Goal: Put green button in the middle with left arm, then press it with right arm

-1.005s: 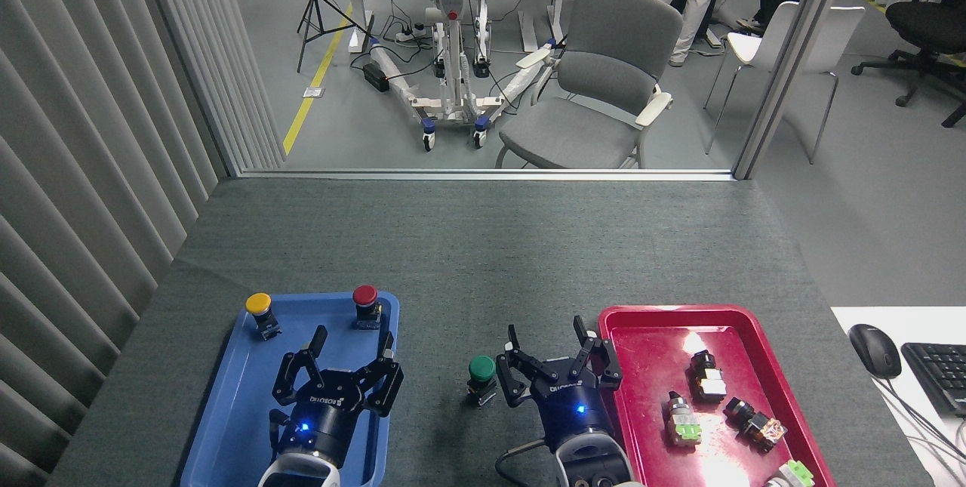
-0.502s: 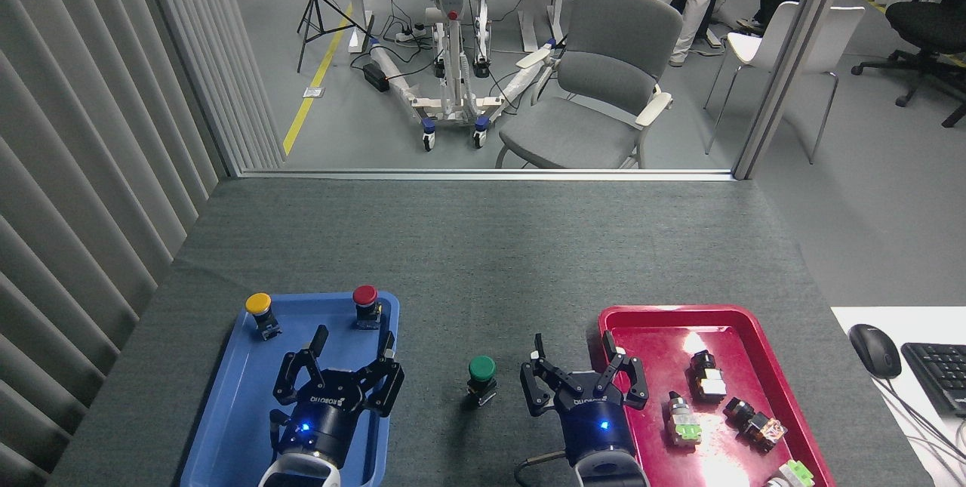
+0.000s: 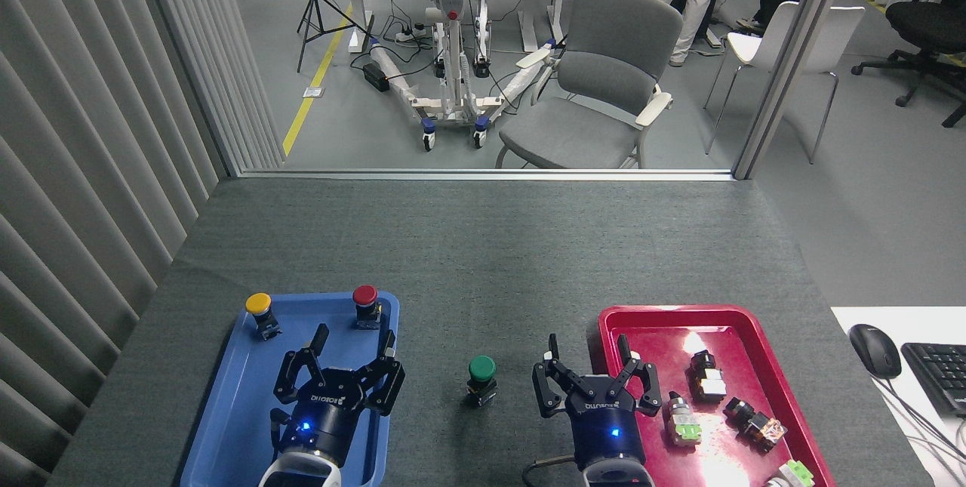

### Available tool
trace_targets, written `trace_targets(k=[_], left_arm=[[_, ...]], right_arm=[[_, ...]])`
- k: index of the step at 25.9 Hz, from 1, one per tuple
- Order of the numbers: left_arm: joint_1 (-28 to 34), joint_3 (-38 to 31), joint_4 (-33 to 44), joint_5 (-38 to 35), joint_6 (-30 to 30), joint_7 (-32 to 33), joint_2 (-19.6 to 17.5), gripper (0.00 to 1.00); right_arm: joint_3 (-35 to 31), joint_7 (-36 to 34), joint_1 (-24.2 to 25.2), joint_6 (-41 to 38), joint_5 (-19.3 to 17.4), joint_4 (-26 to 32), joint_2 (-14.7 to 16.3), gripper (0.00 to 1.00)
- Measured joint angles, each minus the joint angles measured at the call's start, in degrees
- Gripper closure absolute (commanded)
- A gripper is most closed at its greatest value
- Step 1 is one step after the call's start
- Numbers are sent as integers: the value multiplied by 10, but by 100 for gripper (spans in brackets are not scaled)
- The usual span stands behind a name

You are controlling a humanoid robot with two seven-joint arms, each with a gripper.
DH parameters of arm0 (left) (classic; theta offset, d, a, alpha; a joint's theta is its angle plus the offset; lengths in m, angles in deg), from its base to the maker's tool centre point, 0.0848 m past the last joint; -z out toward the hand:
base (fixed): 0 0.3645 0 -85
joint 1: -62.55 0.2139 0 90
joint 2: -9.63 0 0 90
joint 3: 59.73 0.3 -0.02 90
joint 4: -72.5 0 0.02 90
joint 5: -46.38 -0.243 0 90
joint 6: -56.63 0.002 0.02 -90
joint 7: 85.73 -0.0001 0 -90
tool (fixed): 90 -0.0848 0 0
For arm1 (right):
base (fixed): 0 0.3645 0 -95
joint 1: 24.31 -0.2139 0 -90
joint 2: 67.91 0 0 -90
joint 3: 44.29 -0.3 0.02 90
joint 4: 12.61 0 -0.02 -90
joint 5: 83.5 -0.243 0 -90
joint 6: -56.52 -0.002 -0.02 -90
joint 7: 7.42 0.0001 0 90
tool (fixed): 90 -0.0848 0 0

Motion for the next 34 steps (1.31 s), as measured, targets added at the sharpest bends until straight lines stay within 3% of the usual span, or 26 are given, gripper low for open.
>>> trace_targets(k=[16,25,34], left_arm=[[0,1,0,0,0,1,0,1],[0,13,0,1,0,2,0,1],[1,17,8,2,4,1,0,1]], right_arm=[[-33,-15,2,-11,-3,0,21,1],[-38,-61,6,-29,-51,-3,58,1],[-38,-60,6,-33,-59,-2,68,1]])
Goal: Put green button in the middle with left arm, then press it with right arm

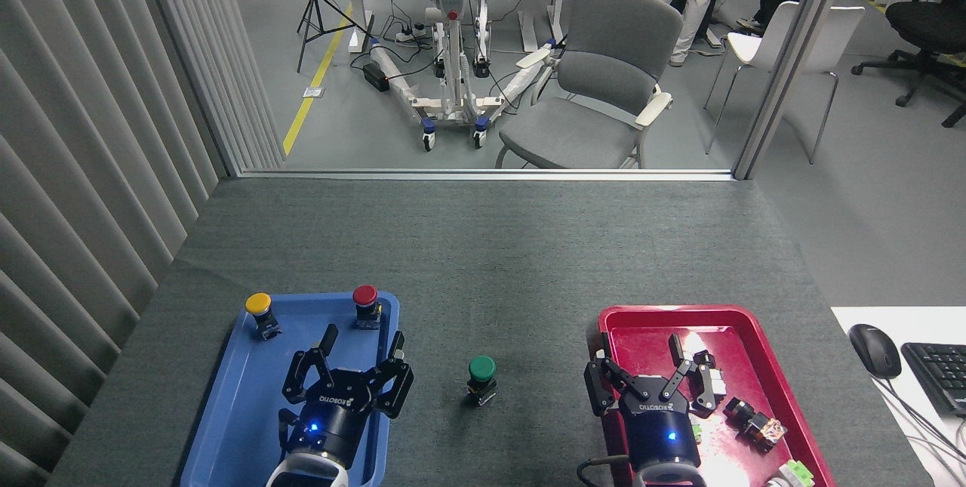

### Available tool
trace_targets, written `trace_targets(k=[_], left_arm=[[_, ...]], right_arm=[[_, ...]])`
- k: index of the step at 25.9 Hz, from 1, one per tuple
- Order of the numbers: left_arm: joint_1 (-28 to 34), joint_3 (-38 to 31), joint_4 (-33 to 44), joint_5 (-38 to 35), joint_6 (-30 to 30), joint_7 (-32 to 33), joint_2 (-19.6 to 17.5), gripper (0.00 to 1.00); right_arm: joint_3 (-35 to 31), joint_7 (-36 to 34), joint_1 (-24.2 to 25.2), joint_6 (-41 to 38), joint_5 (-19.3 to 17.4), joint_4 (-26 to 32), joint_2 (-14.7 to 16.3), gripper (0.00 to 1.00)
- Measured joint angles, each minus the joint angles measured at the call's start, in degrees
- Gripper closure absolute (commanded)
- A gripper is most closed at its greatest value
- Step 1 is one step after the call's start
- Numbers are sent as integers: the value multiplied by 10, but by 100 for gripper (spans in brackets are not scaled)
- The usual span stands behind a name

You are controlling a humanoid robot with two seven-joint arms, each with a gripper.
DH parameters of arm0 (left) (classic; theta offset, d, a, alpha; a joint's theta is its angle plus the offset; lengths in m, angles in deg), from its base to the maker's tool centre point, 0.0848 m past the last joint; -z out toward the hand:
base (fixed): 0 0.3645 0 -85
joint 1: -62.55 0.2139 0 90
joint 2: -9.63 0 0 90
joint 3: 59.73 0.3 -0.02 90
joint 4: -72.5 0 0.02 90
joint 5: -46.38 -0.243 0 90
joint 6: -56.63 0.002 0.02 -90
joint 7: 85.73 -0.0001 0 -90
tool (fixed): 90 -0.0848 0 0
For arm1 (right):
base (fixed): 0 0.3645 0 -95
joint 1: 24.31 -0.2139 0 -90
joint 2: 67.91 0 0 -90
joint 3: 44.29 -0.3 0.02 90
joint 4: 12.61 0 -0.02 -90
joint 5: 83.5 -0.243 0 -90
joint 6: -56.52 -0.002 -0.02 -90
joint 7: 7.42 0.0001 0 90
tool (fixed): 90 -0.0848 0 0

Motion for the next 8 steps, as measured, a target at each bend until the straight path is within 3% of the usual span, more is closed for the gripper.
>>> trace_targets(k=[8], left_arm=[[2,2,2,1,-3,1,0,1]], right_arm=[[-13,3,1,-18,-4,3,15,1]])
